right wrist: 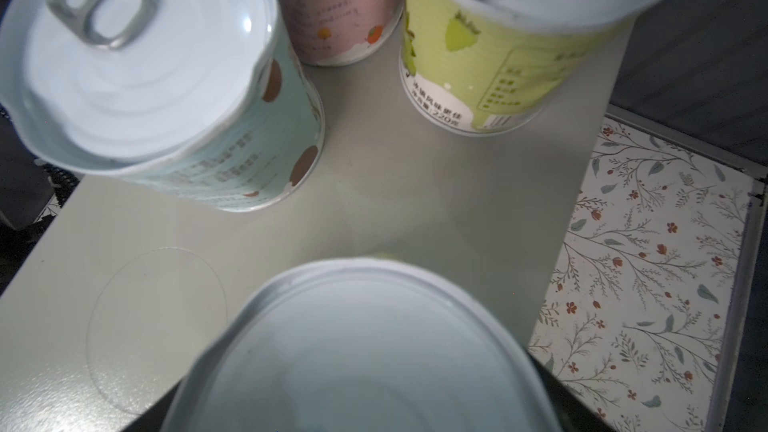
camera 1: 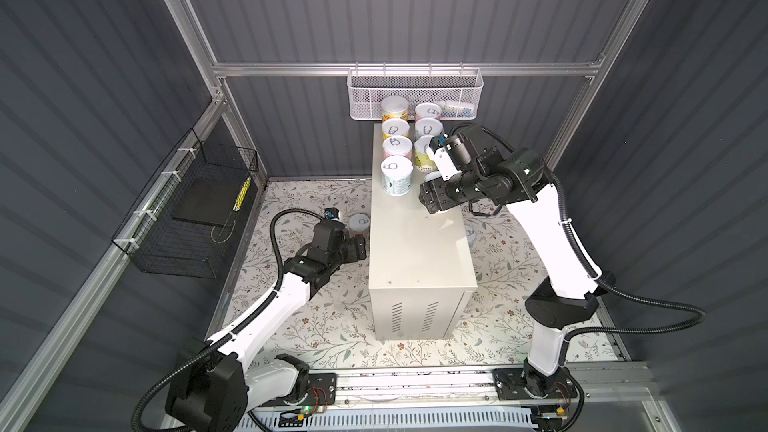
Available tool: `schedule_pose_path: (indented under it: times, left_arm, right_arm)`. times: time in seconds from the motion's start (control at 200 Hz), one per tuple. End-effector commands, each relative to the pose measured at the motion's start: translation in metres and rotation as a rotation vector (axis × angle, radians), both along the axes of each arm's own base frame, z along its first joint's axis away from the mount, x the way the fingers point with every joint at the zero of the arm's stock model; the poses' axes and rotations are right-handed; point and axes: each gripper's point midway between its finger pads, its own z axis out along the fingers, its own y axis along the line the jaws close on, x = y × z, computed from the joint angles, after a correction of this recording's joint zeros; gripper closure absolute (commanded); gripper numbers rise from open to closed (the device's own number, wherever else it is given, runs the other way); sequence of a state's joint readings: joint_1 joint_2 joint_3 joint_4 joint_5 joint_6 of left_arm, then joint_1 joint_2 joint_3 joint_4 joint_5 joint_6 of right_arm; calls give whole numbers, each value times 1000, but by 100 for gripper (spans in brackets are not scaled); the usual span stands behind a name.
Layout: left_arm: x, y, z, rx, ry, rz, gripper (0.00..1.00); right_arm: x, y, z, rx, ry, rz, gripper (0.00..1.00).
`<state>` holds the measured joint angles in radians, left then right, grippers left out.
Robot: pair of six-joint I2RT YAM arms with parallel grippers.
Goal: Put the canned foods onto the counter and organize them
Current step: 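Lower the yellow-labelled can beside the teal can on the cabinet top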
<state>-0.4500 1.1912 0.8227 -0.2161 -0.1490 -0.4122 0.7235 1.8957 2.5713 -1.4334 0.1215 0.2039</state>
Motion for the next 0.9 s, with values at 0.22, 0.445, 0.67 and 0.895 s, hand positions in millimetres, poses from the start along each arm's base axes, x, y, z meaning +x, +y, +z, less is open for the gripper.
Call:
schedule_pose_path:
  times: [0.22, 0.445, 0.67, 0.895]
  left_arm:
    - [-1, 5, 3, 17, -4, 6, 9]
    - [-1, 4, 2, 14, -3, 4, 9]
    - [1, 4, 0, 27, -3, 0, 9]
    - [4, 3, 0, 40, -6, -6, 8]
  right_arm:
    - [-7, -1, 23, 51, -53, 18, 9]
    - [-24, -11, 28, 76, -52, 9, 6]
    - [-43, -14, 28, 121, -44, 17, 6]
    - [-48, -14, 16, 145, -30, 14, 21]
